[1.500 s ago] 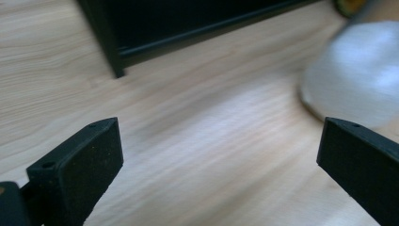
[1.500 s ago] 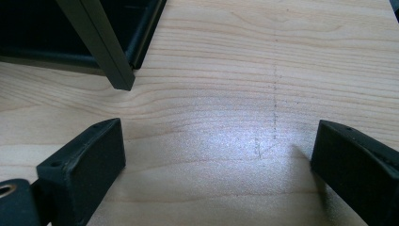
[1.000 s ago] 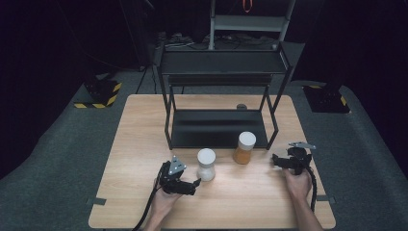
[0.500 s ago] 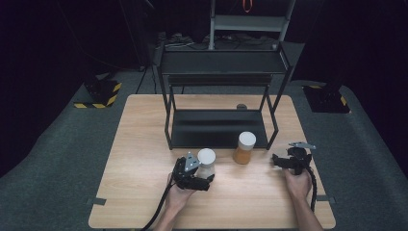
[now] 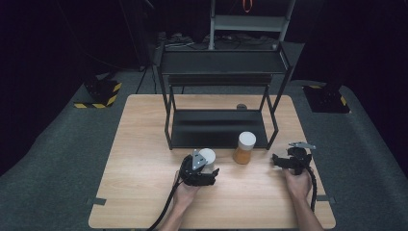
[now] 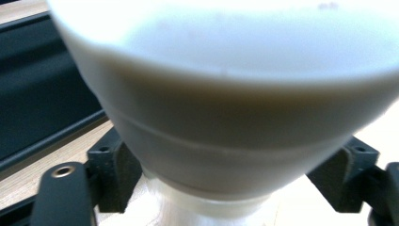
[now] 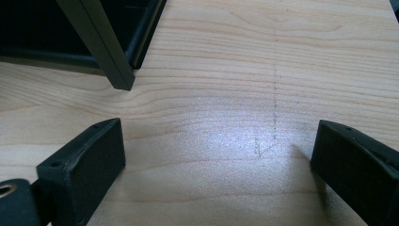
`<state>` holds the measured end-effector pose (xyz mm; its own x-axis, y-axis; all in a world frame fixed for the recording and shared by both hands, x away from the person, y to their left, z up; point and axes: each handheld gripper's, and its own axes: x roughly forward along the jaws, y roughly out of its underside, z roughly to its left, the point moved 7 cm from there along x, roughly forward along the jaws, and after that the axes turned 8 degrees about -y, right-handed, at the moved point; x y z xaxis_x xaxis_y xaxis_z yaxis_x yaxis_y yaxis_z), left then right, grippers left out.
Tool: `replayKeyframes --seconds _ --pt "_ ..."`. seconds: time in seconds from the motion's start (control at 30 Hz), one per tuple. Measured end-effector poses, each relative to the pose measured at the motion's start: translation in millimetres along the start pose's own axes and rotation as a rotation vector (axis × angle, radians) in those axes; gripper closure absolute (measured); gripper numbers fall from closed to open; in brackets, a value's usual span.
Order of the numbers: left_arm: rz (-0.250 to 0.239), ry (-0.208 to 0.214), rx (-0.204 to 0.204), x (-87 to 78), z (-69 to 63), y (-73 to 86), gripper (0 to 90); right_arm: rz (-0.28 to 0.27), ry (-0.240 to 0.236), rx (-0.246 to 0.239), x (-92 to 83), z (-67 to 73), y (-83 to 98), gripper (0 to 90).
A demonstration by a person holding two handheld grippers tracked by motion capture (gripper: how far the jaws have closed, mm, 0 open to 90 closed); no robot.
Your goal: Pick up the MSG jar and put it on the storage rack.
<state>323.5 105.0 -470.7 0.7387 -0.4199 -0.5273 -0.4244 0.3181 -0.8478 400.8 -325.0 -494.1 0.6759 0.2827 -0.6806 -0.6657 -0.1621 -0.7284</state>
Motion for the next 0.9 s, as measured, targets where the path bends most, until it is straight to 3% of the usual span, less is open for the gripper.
replayKeyframes --seconds 0.17,0.43,0.63,0.9 --pt "-0.010 -0.015 -0.002 -0.4 -0.1 0.2 30.7 0.000 0.000 0.000 0.0 0.0 0.0 2.5" --pt "-0.003 -0.021 0.008 -1.1 -2.0 -2.3 31.8 0.000 0.000 0.000 0.0 0.0 0.0 2.5" --pt "0.016 -0.007 0.027 -2.0 -3.5 -6.1 32.0 0.000 0.000 0.000 0.0 -0.1 -0.1 2.5" --pt "0.005 0.021 0.012 -9.0 -0.4 -15.8 32.0 0.000 0.000 0.000 0.0 0.0 -0.1 2.4"
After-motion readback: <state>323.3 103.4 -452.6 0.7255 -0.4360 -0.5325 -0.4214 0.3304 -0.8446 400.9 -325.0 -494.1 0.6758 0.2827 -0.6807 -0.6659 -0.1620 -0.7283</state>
